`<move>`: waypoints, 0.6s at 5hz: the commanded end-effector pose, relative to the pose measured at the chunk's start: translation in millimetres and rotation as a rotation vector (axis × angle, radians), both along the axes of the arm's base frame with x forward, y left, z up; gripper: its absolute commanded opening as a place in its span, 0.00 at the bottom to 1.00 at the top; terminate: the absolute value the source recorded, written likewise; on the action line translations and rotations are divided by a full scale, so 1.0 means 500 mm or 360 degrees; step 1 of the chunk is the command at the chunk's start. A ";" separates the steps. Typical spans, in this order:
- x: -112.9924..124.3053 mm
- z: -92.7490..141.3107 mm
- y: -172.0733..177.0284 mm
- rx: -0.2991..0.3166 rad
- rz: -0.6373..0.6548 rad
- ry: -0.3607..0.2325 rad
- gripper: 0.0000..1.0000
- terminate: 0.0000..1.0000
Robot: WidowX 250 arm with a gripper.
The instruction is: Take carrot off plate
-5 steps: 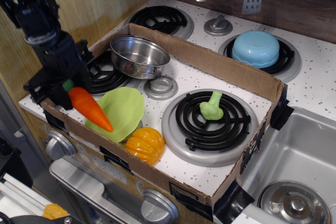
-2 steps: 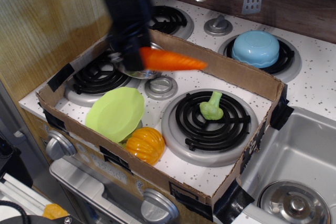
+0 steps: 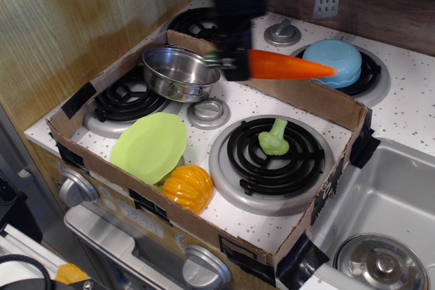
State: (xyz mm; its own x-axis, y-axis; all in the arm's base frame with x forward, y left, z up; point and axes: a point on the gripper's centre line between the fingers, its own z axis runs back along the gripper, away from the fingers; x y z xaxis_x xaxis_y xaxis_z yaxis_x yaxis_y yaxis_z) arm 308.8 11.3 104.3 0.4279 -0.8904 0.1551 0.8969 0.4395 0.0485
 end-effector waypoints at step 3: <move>0.154 -0.078 0.042 0.0045 -0.0184 -0.0216 0.00 0.00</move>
State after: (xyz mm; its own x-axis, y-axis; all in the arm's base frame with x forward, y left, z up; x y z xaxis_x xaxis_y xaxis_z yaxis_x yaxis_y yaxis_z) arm 369.7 17.9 47.2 0.3064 -0.9362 0.1722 0.9334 0.3309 0.1385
